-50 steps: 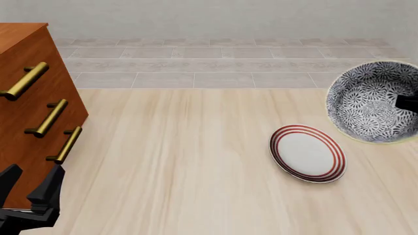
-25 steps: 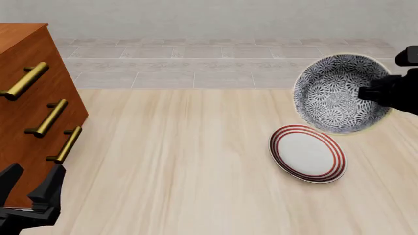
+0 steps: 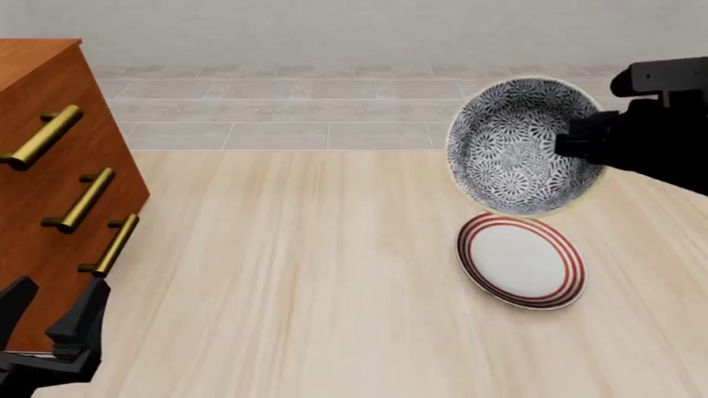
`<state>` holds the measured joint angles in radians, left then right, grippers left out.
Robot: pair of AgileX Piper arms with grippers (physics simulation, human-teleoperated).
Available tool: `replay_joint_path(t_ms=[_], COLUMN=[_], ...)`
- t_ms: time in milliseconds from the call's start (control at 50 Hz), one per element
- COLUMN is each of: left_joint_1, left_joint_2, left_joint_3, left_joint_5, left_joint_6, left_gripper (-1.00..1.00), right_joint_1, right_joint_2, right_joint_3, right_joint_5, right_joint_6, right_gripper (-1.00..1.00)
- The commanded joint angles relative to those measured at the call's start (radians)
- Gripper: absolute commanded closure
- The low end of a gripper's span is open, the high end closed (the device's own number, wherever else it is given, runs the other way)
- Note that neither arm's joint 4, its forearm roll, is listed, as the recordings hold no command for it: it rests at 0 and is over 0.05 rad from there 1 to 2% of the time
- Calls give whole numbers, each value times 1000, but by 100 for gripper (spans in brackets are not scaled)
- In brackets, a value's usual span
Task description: Put the bowl on top of the cabinet.
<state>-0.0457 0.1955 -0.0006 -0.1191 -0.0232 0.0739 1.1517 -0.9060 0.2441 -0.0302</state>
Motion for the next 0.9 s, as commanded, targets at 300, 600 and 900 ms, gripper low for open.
replay_joint_path(t_ms=[300,600,900], left_joint_1=[-3,-2,-2], left_joint_2=[-28,-52,-67], left_joint_3=[0,0,0], left_joint_5=[18,34,36], left_joint_6=[-5,-10,-16], left_gripper=[-100,-100,-100], right_joint_1=[150,223,305], right_joint_2=[65,124,163], right_joint_3=[-40,-77,-92], right_joint_5=[-56,-88,-134], right_joint_6=[33,45,83], right_gripper=[100,100,100])
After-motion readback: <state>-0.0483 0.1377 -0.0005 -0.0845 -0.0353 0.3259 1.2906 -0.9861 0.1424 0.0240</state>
